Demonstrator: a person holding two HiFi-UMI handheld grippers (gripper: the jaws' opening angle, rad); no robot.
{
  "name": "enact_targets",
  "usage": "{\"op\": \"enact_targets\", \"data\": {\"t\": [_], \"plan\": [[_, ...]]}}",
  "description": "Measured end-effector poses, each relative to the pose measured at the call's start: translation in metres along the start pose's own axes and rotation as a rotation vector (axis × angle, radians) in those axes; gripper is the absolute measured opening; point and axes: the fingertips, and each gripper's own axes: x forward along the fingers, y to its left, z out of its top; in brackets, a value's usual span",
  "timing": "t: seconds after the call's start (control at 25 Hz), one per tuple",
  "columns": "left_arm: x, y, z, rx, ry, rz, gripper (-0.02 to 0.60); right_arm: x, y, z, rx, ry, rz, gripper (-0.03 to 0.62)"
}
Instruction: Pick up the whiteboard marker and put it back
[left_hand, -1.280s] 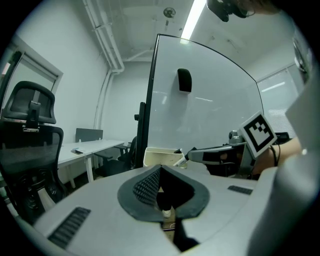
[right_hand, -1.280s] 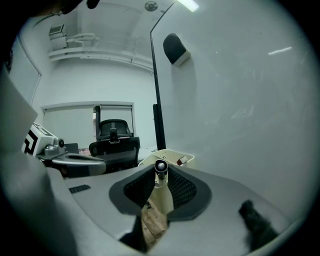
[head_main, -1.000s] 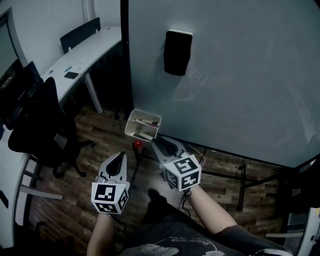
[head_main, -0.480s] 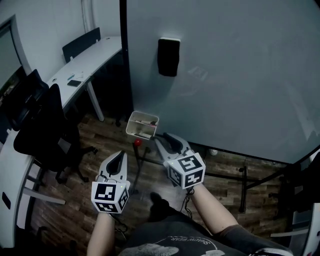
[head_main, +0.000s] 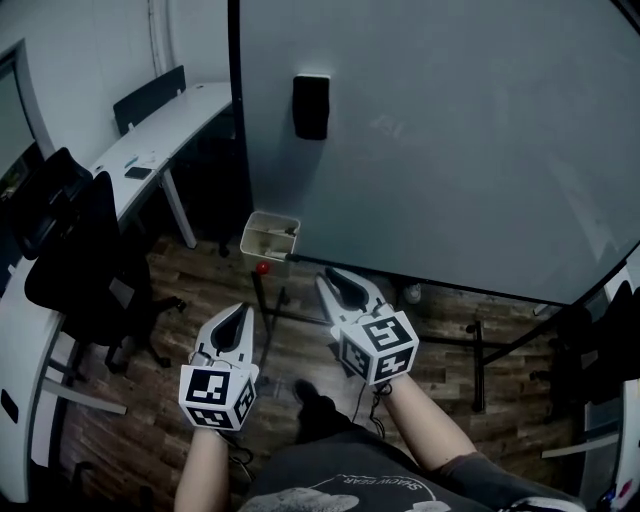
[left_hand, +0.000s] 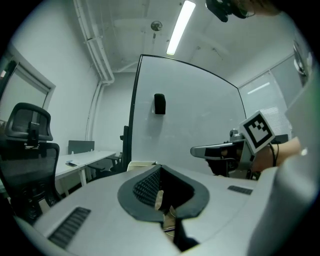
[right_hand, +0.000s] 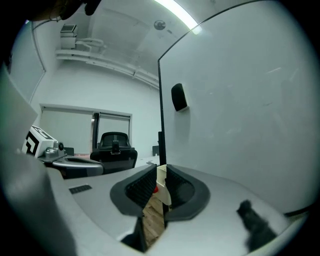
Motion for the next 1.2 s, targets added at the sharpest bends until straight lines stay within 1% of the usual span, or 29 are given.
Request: {"op": "enact_targets", "data": {"t": [0.08,0.16,0.4,0.6,0.76,1.0,1.08,1.2], "plan": [[-0.007,-0.008,-0.002,-0.002,0.003,-0.012,0.014,-0.014,0.003,-0.002,0.011,0.001,-0.014,0.050],[-0.013,-0.016,-0.004,-0.009,0.004,-0.023,0.014,-0.026,0.006,-0.005,0.013,0.011,-0.022,0.040],[-0.024,-0.038,-0.012,-0.024,0.016,-0.048,0.014,-0.056,0.015,-0.018,0.015,0.045,-0.021,0.035],[-0.031,-0.056,-0.021,-0.030,0.035,-0.058,0.014,-0.077,0.010,-0.031,0.037,0.069,-0.045,0.028],[-0.033,-0.070,-0.021,-0.033,0.038,-0.052,0.014,-0.093,0.008,-0.035,0.035,0.080,-0.029,0.025],[-0.040,-0.106,-0.020,-0.054,0.041,-0.032,0.014,-0.132,0.002,-0.039,0.031,0.101,0.003,0.023],[-0.043,-0.122,-0.021,-0.062,0.045,-0.026,0.014,-0.150,0.000,-0.041,0.029,0.109,0.018,0.023],[-0.050,-0.153,-0.022,-0.052,0.049,-0.029,0.014,-0.179,-0.006,-0.046,0.033,0.115,0.028,0.023]]}}
